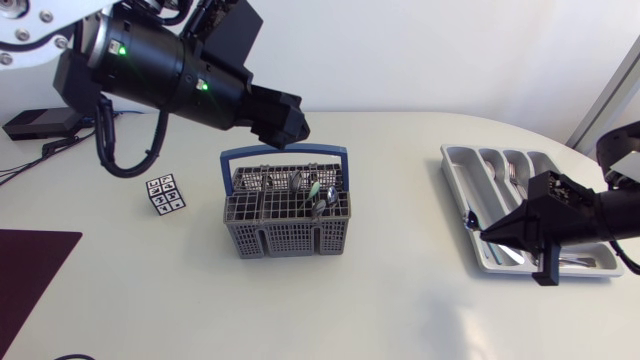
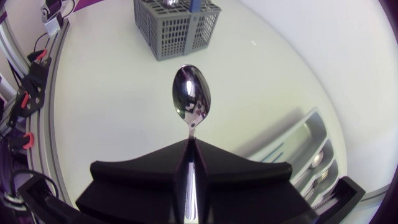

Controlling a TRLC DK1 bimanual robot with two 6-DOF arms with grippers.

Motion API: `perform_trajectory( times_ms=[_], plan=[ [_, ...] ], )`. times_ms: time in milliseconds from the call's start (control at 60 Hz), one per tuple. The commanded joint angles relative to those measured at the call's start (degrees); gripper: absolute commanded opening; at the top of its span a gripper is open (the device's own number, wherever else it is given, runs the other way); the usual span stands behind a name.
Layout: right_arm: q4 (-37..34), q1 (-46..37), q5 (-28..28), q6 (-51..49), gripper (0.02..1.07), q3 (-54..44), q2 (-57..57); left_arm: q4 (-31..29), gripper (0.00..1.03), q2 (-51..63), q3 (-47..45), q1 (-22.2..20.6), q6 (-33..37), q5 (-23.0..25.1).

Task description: Transfer all utensils from the basket to the drawer tray.

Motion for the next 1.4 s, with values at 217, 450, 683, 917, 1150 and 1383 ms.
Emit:
perform_trajectory(
  times_ms=[217, 450, 683, 917, 1150, 1383],
  plan=[
    [-4.28, -19.35, 0.11, -26.23, 0.08, 12.58, 19.38, -0.63, 0.72, 1.42, -3.12, -0.71, 2.79, -2.46],
    [-4.98, -26.12, 4.77, -35.64, 0.08, 19.88, 30.99, -0.90, 0.72, 1.94, -3.73, -2.38, 4.29, -5.28],
    [-3.84, -28.05, 6.88, -38.71, 0.12, 20.58, 33.89, -1.25, 0.72, 2.82, -4.17, -2.73, 4.64, -5.72],
    [0.64, -27.88, 6.88, -38.45, 0.60, 16.01, 28.88, -1.77, 0.72, 2.91, -4.70, -3.34, 5.26, -6.33],
    [-1.91, -24.10, 6.52, -30.80, 0.72, 14.69, 22.02, -2.13, 0.72, 2.82, -5.05, -3.52, 5.61, -6.51],
    [-3.67, -10.74, 5.73, -10.59, 0.73, 9.59, 7.96, -2.04, 0.72, 2.38, -6.55, -3.52, 5.87, -6.68]
  ],
)
